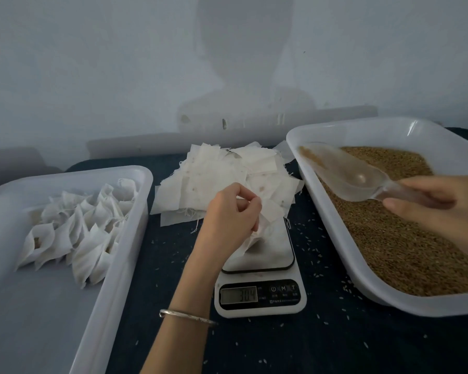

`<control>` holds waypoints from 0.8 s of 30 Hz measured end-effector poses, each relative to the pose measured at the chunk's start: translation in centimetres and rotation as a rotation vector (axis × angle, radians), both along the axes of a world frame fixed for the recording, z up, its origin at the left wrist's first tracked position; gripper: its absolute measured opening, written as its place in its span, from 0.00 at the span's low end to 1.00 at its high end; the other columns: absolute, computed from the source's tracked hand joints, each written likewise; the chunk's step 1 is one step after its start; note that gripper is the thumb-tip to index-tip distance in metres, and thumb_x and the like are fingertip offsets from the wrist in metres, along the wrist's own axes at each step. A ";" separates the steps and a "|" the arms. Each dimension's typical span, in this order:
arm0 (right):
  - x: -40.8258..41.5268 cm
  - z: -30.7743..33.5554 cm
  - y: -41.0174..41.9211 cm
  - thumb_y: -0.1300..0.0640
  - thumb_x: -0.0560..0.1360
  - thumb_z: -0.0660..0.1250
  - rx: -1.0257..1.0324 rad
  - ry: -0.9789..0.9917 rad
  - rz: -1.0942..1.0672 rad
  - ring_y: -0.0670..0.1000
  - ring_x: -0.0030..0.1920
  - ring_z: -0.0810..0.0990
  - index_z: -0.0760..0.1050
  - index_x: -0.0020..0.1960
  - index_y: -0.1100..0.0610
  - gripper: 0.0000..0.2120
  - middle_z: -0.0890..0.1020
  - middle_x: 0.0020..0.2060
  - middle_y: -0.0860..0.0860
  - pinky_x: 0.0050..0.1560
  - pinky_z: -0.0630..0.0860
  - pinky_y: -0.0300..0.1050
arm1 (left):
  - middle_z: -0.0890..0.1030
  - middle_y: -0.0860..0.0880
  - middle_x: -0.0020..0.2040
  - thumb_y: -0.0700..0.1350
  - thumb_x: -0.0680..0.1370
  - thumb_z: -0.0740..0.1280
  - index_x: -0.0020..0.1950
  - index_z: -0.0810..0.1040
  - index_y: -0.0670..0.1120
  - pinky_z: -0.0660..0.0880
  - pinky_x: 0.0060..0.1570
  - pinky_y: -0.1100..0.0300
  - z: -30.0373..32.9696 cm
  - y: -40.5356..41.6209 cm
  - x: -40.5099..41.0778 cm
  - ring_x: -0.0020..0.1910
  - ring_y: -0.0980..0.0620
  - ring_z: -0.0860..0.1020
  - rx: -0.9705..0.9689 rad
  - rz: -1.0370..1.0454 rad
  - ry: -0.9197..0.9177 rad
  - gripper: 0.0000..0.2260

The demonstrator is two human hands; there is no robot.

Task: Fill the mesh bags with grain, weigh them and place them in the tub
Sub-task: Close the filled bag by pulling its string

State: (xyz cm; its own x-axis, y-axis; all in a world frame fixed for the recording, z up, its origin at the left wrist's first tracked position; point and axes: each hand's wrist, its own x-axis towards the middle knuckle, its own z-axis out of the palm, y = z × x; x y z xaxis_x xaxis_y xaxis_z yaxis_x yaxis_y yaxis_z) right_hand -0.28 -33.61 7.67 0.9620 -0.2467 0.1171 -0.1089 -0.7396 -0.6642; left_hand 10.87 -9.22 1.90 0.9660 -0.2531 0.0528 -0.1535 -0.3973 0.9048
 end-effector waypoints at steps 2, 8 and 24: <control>0.2 -1.6 -0.7 0.29 0.60 0.62 0.016 -0.014 -0.065 0.46 0.38 0.81 0.71 0.42 0.20 0.10 0.80 0.38 0.29 0.39 0.76 0.47 | 0.77 0.52 0.25 0.44 0.79 0.64 0.46 0.75 0.45 0.69 0.30 0.63 -0.1 -0.5 -0.2 0.23 0.58 0.70 -0.004 -0.022 0.019 0.04; 1.2 -4.1 -1.9 0.35 0.67 0.67 0.017 -0.029 -0.150 0.43 0.38 0.79 0.70 0.40 0.19 0.09 0.79 0.34 0.29 0.36 0.71 0.40 | 0.74 0.52 0.25 0.47 0.79 0.66 0.49 0.76 0.47 0.66 0.25 0.68 0.5 0.4 -0.7 0.23 0.58 0.68 -0.214 0.058 0.003 0.05; 2.4 -7.8 -2.5 0.42 0.70 0.68 -0.059 -0.047 -0.158 0.39 0.39 0.74 0.75 0.49 0.36 0.08 0.78 0.37 0.35 0.36 0.68 0.42 | 0.70 0.52 0.25 0.41 0.80 0.62 0.43 0.75 0.43 0.61 0.22 0.68 -0.3 6.7 -2.9 0.23 0.57 0.63 -0.404 0.387 -0.144 0.06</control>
State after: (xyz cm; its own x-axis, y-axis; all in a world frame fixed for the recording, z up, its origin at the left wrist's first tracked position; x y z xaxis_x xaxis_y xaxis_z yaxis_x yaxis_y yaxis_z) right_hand 2.09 -36.13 -0.14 0.9047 -0.3860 0.1802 -0.1967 -0.7538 -0.6269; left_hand 7.94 -2.54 1.65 0.9601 0.1851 0.2097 -0.1986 -0.0768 0.9771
